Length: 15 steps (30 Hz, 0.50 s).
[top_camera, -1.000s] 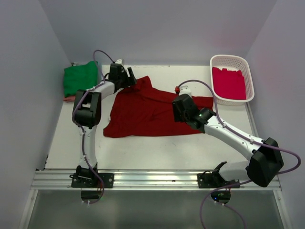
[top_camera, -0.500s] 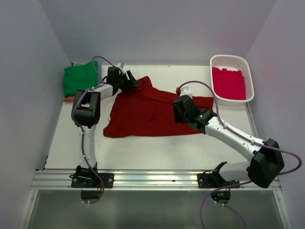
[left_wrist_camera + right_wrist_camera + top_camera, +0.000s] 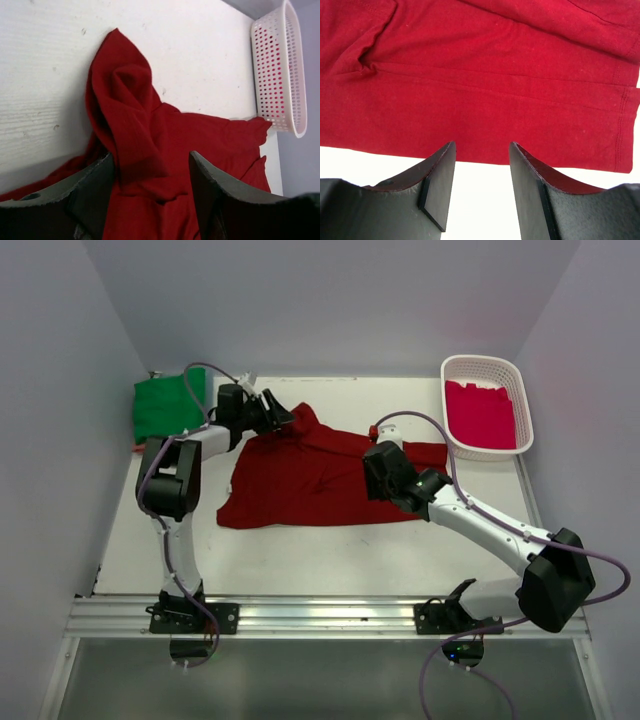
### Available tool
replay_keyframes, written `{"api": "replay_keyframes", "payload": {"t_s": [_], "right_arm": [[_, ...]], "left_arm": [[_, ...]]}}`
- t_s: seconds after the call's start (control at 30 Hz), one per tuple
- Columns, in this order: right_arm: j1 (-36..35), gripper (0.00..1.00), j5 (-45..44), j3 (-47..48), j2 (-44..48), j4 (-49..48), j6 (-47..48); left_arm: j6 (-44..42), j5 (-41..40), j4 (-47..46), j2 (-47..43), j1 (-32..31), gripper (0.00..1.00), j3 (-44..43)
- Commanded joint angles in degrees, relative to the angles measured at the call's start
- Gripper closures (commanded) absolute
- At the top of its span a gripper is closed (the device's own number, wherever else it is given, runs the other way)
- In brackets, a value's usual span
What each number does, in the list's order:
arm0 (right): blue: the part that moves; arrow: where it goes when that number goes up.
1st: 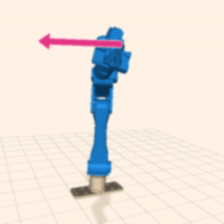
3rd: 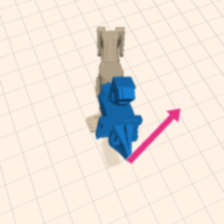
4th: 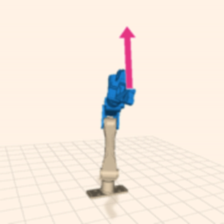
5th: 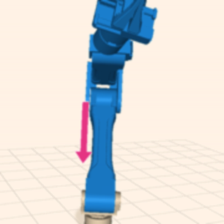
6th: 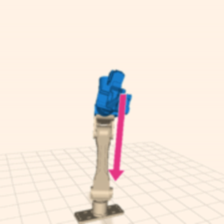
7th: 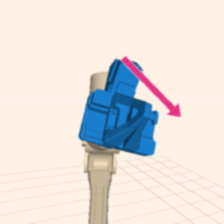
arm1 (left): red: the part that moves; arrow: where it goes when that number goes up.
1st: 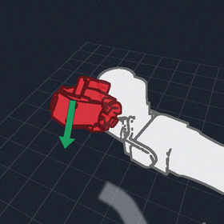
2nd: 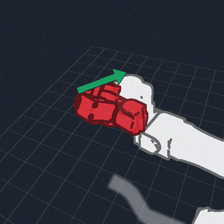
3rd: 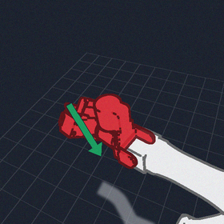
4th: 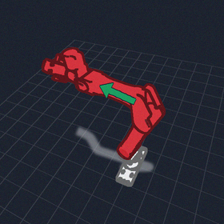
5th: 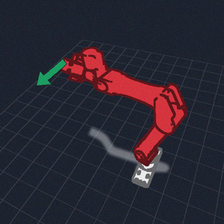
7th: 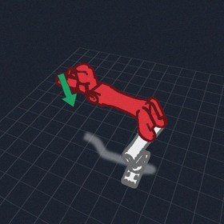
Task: Fold and stack the t-shirts
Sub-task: Fold the tshirt
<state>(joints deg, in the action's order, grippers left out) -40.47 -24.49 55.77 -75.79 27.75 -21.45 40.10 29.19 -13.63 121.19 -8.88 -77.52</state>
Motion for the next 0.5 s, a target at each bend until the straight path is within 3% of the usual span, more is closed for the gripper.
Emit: {"api": "replay_keyframes", "payload": {"t_s": [0.0,0.33,0.47], "right_arm": [[-0.1,0.5,-0.7,0.0,-0.3,-1.7,-0.5],[-0.1,0.51,-1.0,0.4,-0.7,-1.3,-0.3],[-0.1,0.52,-1.0,0.1,-0.7,-1.3,-0.3]], "left_arm": [[-0.3,-0.3,-6.6,-6.1,0.8,0.37,0.7],[-0.8,0.6,-2.6,-4.0,1.6,0.38,-2.2],[-1.2,-0.7,1.6,-4.1,1.6,0.42,-1.6]]}}
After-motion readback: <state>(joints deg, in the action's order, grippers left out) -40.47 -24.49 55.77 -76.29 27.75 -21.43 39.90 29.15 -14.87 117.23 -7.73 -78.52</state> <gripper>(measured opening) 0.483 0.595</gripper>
